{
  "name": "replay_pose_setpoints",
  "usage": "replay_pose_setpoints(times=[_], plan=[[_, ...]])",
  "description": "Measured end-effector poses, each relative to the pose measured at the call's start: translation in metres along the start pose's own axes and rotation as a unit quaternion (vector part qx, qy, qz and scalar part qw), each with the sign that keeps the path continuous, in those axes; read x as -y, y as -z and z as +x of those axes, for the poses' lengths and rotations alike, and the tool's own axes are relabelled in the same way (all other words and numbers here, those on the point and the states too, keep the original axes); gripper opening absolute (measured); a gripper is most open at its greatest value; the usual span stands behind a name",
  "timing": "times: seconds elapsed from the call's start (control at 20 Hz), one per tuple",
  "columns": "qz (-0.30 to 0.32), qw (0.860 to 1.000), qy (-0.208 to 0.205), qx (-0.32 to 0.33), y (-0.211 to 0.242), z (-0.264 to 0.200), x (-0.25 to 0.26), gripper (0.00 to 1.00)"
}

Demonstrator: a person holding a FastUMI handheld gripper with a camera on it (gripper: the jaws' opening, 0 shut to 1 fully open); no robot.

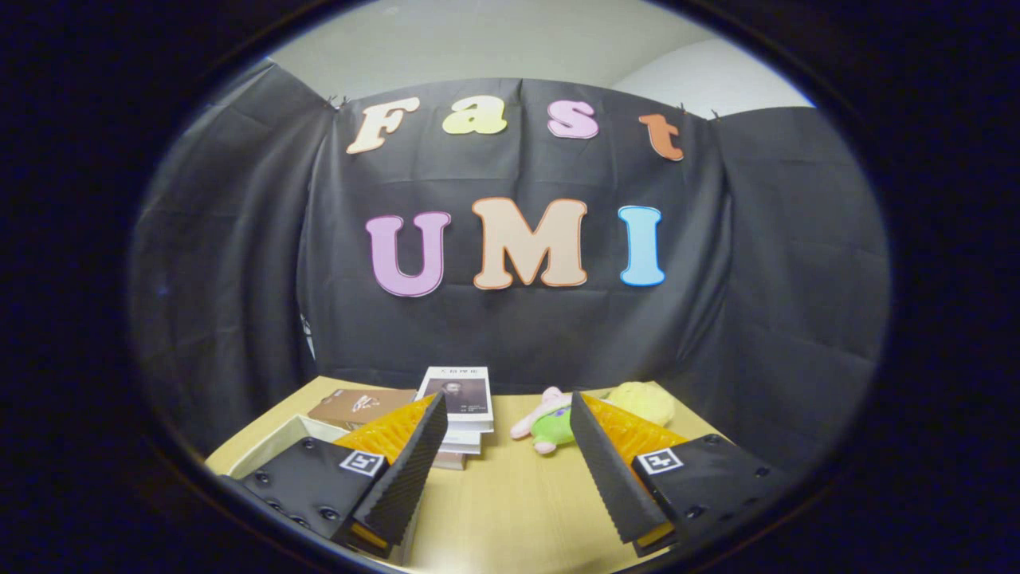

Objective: Open the storage box then place both shoes into the box .Put the left shoe in first, then the right shoe, with the right side of both shoes facing outward in a uniform manner.

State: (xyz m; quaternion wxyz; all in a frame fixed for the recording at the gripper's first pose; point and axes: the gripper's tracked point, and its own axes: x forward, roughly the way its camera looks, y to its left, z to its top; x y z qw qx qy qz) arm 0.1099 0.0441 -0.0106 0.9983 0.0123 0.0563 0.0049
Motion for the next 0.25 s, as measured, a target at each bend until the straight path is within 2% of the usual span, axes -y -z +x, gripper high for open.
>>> replay_pose_setpoints(times=[0.25], plan=[[-0.001, 1.0, 0.006, -0.007, 0.0034, -0.0061, 0.0046, 0.98]])
